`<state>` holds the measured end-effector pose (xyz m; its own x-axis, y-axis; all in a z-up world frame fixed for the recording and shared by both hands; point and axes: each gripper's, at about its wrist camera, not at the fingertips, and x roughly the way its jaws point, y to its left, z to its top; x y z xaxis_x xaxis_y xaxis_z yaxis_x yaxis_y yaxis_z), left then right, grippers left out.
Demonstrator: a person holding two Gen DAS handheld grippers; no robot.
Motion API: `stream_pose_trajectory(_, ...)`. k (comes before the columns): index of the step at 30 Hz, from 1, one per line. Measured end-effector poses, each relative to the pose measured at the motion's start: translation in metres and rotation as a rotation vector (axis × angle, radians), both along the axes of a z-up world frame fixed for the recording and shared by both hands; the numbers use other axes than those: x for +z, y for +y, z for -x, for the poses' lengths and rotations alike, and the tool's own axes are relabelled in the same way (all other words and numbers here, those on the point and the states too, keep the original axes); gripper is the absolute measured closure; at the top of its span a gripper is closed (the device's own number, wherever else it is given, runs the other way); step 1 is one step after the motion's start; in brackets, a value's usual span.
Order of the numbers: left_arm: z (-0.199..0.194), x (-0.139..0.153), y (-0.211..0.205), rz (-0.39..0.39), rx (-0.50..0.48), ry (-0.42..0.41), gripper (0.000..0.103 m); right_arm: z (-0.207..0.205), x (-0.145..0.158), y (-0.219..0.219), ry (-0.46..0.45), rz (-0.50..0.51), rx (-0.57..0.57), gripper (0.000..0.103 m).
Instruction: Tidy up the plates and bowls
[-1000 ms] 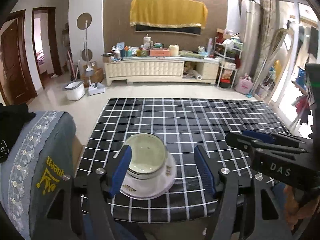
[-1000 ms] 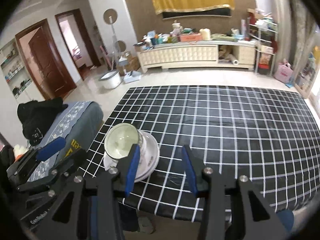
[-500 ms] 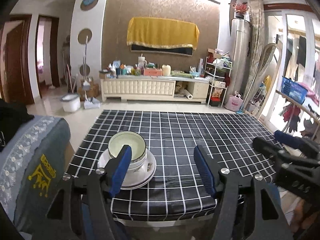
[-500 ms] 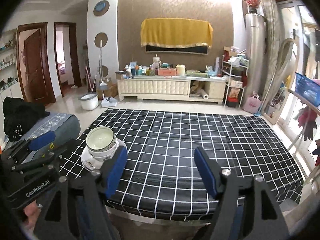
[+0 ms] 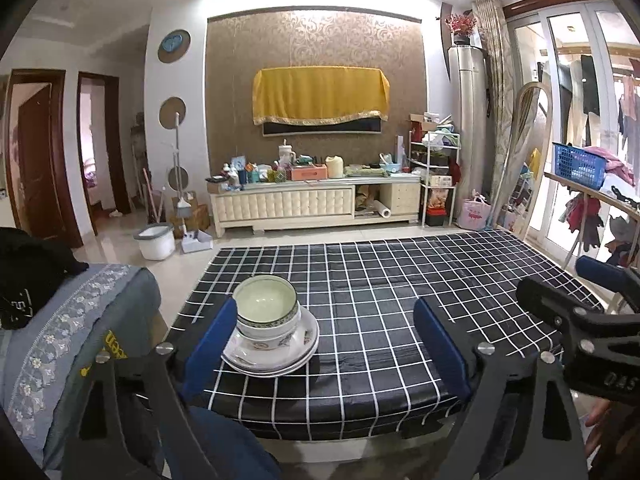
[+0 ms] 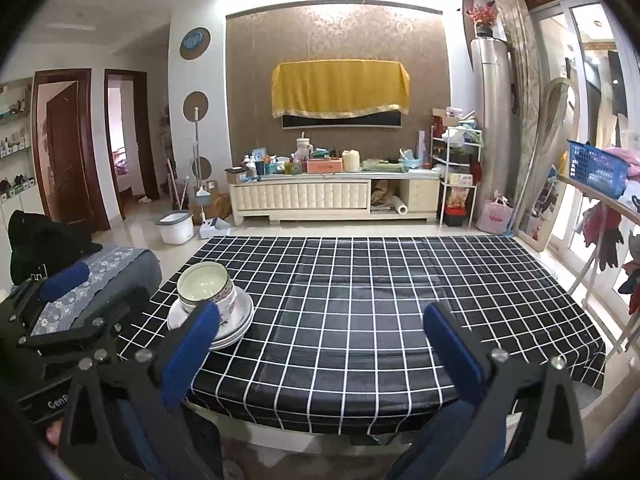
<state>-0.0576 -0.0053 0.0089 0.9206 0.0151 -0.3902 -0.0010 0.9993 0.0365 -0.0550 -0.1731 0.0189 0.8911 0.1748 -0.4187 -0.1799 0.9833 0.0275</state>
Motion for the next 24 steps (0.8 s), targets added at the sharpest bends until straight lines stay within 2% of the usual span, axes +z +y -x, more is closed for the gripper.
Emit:
stream_pose_trajectory(2, 0.0012, 0.0002, -0.0020, -0.003, -0.004, 0.002, 0.013, 0.0008, 0.0010, -0.0021, 0.001, -0.004, -0.003, 0.000)
stream_pose_trajectory(6, 0.0042, 0.0026, 0.0002, 0.009, -0.004, 0.003, 0.003, 0.0041, -0.0003, -0.0056, -0.001, -0.007, -0.012, 0.000)
stream_pose_trajectory(9, 0.0046, 0.0032, 0.0027, 0.024, -0.010, 0.007, 0.001, 0.0050, -0.0018, -0.0080, 0.006, -0.010, -0.015, 0.000)
stream_pose_trajectory(24, 0.0084, 0.0025, 0.0023, 0.016, -0.012, 0.013, 0.001, 0.0056, -0.0045, -0.0078, 0.016, 0.007, -0.025, 0.000)
